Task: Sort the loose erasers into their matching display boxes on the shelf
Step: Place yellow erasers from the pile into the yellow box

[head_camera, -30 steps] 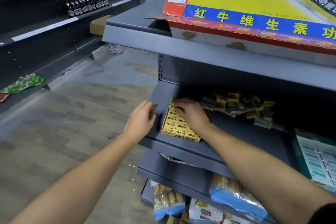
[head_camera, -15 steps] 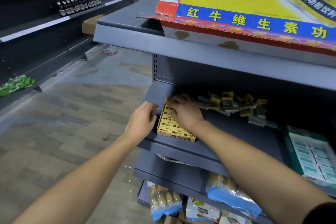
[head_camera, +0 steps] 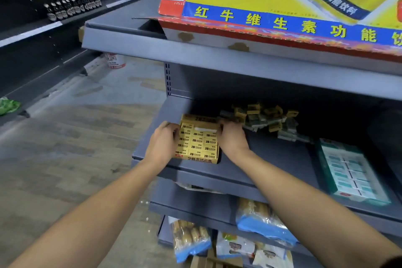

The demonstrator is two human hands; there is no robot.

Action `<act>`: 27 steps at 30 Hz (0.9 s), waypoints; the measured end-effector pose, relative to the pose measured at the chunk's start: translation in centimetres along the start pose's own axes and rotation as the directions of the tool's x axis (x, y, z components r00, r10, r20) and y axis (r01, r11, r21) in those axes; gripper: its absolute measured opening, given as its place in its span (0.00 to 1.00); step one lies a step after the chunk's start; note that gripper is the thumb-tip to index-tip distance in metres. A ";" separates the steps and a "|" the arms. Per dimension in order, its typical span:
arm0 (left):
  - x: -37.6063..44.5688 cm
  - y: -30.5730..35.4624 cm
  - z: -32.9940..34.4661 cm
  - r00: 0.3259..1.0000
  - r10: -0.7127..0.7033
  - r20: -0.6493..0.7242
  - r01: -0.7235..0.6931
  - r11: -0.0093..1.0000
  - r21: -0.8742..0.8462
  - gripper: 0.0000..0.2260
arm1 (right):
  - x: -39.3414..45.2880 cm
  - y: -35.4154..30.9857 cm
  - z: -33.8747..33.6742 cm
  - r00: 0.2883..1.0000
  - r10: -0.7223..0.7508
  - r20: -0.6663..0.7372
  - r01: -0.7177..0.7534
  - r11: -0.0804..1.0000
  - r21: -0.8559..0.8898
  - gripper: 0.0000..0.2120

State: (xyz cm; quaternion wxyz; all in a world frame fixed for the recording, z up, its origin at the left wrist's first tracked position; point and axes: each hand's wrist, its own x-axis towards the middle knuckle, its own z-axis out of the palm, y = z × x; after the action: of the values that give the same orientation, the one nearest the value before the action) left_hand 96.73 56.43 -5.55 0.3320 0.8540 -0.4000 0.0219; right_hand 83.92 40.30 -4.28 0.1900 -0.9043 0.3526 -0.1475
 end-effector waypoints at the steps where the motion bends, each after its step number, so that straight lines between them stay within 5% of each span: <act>1: 0.0 0.1 0.0 1.000 0.005 0.002 -0.005 1.000 0.011 0.10 | -0.1 0.0 0.1 1.000 0.004 0.000 -0.004 1.000 0.009 0.10; 17: 0.5 3.3 -0.1 0.997 0.073 -0.008 -0.073 0.997 0.027 0.11 | -2.1 0.8 -0.6 0.990 -0.062 -0.126 0.073 0.994 0.083 0.13; 27: 2.5 8.0 4.0 0.969 0.213 0.127 -0.218 0.976 0.026 0.13 | -0.4 6.8 -3.3 0.985 -0.094 -0.147 0.061 0.974 -0.217 0.15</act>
State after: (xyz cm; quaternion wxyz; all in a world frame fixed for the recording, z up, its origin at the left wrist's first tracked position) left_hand 91.93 48.81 -3.50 0.2853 0.8116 -0.5097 0.0130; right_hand 78.41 35.17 -4.48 0.0584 -0.9181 0.3446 -0.1869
